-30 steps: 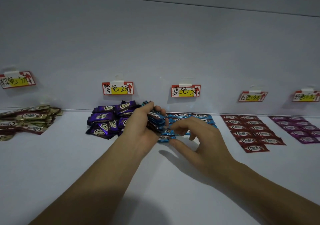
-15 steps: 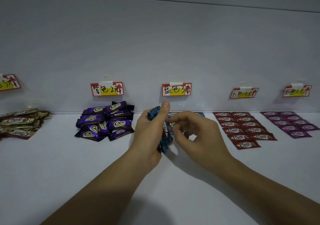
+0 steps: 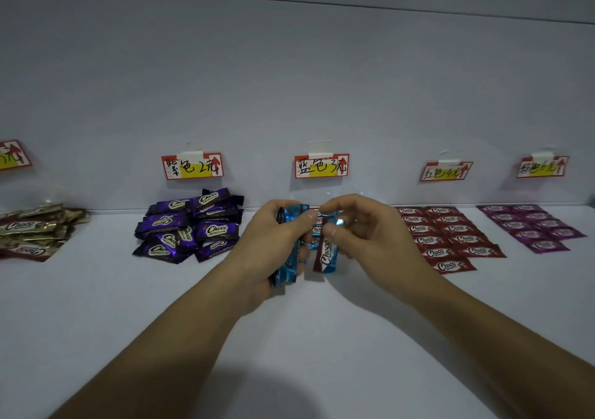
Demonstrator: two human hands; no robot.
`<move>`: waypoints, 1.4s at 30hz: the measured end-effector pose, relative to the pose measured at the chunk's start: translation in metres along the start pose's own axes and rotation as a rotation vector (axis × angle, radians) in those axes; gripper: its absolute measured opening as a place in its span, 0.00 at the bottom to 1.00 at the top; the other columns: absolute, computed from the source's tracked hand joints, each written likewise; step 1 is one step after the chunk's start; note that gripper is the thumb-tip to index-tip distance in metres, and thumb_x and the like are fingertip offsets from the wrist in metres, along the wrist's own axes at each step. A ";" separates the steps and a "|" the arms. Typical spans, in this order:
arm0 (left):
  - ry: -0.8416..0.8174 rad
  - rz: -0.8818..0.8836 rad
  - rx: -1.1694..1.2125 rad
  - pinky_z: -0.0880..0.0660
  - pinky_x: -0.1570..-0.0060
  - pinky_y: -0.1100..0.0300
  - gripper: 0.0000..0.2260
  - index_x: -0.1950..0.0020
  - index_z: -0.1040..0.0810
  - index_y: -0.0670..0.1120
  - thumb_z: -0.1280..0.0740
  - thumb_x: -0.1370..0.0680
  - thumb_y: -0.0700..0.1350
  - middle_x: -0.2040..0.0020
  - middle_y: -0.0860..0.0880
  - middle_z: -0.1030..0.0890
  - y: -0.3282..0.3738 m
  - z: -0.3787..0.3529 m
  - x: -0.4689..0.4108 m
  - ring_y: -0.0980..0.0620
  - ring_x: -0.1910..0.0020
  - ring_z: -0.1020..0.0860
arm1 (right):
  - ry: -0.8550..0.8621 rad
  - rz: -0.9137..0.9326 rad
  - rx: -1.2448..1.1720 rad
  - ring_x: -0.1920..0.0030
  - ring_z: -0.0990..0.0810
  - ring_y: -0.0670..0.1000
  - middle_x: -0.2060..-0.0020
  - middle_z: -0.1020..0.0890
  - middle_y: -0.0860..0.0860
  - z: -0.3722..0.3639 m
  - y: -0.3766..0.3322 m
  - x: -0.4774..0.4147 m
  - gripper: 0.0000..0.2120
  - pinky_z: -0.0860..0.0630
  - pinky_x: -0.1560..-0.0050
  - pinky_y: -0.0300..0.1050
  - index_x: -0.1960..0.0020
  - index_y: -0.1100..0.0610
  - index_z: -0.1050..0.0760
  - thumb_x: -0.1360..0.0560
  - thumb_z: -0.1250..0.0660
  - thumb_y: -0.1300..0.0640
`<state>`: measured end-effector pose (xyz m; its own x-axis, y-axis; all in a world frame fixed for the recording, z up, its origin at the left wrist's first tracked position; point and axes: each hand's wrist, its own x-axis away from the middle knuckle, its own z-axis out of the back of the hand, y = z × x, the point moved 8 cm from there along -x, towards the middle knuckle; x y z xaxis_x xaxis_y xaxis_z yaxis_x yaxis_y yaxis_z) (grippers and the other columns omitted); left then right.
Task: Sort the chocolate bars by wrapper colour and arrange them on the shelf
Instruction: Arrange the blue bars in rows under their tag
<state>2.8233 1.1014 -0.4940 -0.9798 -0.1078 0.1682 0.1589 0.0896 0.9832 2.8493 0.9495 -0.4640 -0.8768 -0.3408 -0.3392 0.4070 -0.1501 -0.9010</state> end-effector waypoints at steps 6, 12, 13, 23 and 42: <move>0.039 -0.164 -0.304 0.17 0.63 0.55 0.07 0.44 0.20 0.47 0.32 0.19 0.48 0.59 0.48 0.16 0.027 0.027 -0.006 0.51 0.65 0.16 | 0.002 -0.173 0.063 0.68 0.15 0.54 0.57 0.18 0.65 0.020 0.008 -0.003 0.05 0.20 0.69 0.43 0.55 0.60 0.24 0.24 0.29 0.67; 0.111 -0.396 -1.093 0.20 0.58 0.61 0.11 0.41 0.22 0.52 0.29 0.22 0.53 0.49 0.54 0.17 0.041 0.026 -0.004 0.58 0.56 0.21 | -0.061 -0.118 0.593 0.63 0.17 0.42 0.65 0.16 0.46 0.022 0.021 -0.006 0.07 0.18 0.60 0.47 0.59 0.49 0.21 0.26 0.27 0.60; 0.113 -0.417 -1.171 0.21 0.55 0.59 0.13 0.40 0.22 0.52 0.29 0.22 0.54 0.47 0.54 0.17 0.040 0.024 -0.003 0.58 0.54 0.23 | -0.065 -0.110 0.647 0.62 0.19 0.40 0.65 0.16 0.44 0.021 0.023 -0.005 0.07 0.21 0.61 0.41 0.60 0.48 0.21 0.27 0.27 0.59; -0.088 -0.478 -1.461 0.21 0.51 0.58 0.14 0.38 0.20 0.53 0.29 0.22 0.55 0.42 0.54 0.18 0.024 0.010 -0.006 0.55 0.49 0.23 | -0.304 0.022 0.763 0.52 0.23 0.37 0.56 0.18 0.38 0.000 0.011 0.005 0.07 0.32 0.57 0.28 0.51 0.45 0.14 0.26 0.26 0.56; -0.128 -0.507 -1.483 0.23 0.45 0.60 0.17 0.32 0.23 0.53 0.31 0.20 0.51 0.37 0.53 0.19 0.018 0.008 -0.011 0.54 0.42 0.23 | -0.146 0.146 0.794 0.53 0.21 0.41 0.54 0.16 0.40 -0.008 0.026 0.002 0.07 0.22 0.53 0.39 0.49 0.44 0.14 0.24 0.28 0.53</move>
<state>2.8355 1.1125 -0.4788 -0.9570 0.2645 -0.1190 -0.2797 -0.9502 0.1371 2.8559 0.9517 -0.4906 -0.7811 -0.5170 -0.3501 0.6225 -0.6884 -0.3723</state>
